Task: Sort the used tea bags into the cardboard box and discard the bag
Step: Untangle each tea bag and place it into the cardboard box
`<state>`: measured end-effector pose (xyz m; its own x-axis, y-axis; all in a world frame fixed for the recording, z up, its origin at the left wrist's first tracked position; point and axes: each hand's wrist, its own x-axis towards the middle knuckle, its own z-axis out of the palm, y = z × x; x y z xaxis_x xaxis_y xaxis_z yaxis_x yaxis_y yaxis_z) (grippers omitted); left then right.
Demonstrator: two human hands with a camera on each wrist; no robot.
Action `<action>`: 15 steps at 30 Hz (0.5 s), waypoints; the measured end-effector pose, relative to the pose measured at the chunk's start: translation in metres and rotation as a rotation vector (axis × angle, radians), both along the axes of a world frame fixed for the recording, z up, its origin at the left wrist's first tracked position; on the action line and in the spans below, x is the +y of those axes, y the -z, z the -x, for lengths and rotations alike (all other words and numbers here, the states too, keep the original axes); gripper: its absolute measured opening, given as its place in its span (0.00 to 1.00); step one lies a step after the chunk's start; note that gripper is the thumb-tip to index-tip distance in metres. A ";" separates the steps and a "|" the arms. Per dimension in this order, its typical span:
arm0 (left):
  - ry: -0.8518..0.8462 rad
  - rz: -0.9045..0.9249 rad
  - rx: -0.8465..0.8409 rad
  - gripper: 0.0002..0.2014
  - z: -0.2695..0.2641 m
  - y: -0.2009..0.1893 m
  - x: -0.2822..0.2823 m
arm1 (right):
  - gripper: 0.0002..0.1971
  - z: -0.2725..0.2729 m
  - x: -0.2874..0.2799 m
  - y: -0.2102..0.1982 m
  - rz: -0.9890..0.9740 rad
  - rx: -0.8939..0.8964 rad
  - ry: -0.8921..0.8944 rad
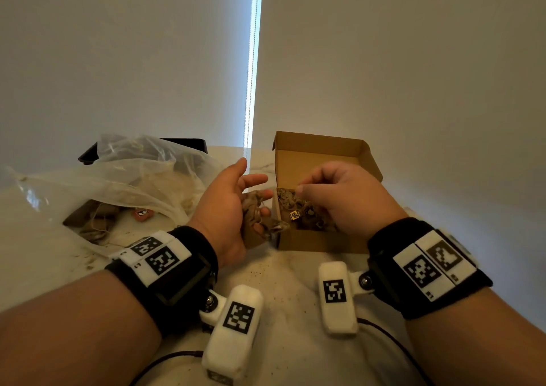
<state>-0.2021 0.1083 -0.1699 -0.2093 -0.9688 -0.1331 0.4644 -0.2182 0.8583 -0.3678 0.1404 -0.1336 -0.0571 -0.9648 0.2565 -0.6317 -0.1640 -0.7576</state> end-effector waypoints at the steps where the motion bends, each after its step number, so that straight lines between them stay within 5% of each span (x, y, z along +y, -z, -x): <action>1: 0.015 -0.005 0.030 0.25 0.001 -0.001 0.001 | 0.03 -0.004 0.002 0.000 -0.022 -0.034 -0.054; 9: -0.009 -0.046 0.197 0.23 -0.002 -0.002 -0.003 | 0.15 -0.013 0.001 0.008 -0.110 0.044 -0.249; 15: -0.028 -0.052 0.170 0.20 -0.005 -0.002 -0.005 | 0.05 -0.011 0.000 0.008 -0.049 -0.006 -0.219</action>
